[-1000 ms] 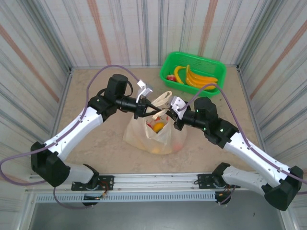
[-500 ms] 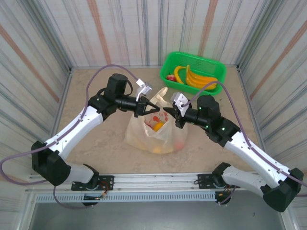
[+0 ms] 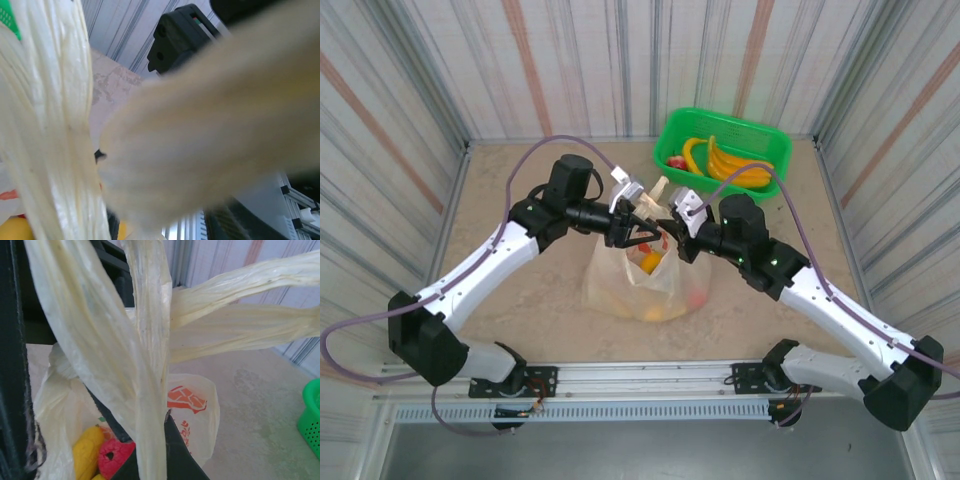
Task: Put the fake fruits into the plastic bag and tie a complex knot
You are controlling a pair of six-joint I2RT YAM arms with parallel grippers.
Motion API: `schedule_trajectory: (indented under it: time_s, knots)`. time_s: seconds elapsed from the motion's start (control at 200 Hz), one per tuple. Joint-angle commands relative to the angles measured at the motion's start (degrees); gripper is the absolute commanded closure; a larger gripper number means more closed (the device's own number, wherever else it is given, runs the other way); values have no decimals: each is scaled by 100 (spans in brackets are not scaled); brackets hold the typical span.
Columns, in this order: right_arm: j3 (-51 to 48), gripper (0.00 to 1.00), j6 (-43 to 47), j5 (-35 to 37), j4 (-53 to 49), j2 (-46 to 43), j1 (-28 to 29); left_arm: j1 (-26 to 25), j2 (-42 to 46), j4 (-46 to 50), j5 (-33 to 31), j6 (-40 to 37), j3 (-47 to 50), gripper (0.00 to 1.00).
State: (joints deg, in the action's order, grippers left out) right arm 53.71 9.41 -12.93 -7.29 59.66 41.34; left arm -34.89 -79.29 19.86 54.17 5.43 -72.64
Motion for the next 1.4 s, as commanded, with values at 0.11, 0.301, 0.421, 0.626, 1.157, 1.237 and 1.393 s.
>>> schedule_trajectory:
  time_s: [0.11, 0.301, 0.421, 0.626, 1.157, 1.237, 1.393]
  knots:
    - [81, 100, -124, 315, 293, 10, 170, -4, 280, -635, 135, 438, 299, 43]
    - [-29, 100, 129, 823, 539, 48, 527, -2, 417, -1314, 12, 892, 603, 34]
    - [-149, 100, 272, 917, 639, 5, 656, -1, 380, -1421, 52, 1001, 573, 34]
    - [-254, 100, 480, 951, 410, 50, 835, 6, 481, -1529, 17, 927, 705, 34]
    - [-416, 100, 449, 818, 123, -260, 840, 164, 776, -1033, -449, 503, 839, 34]
    - [-383, 100, 391, 861, 140, -224, 847, 68, 795, -1044, -510, 473, 823, 33]
    - [-219, 100, 407, 1069, 144, 28, 958, -147, 767, -1066, -614, 475, 778, 32]
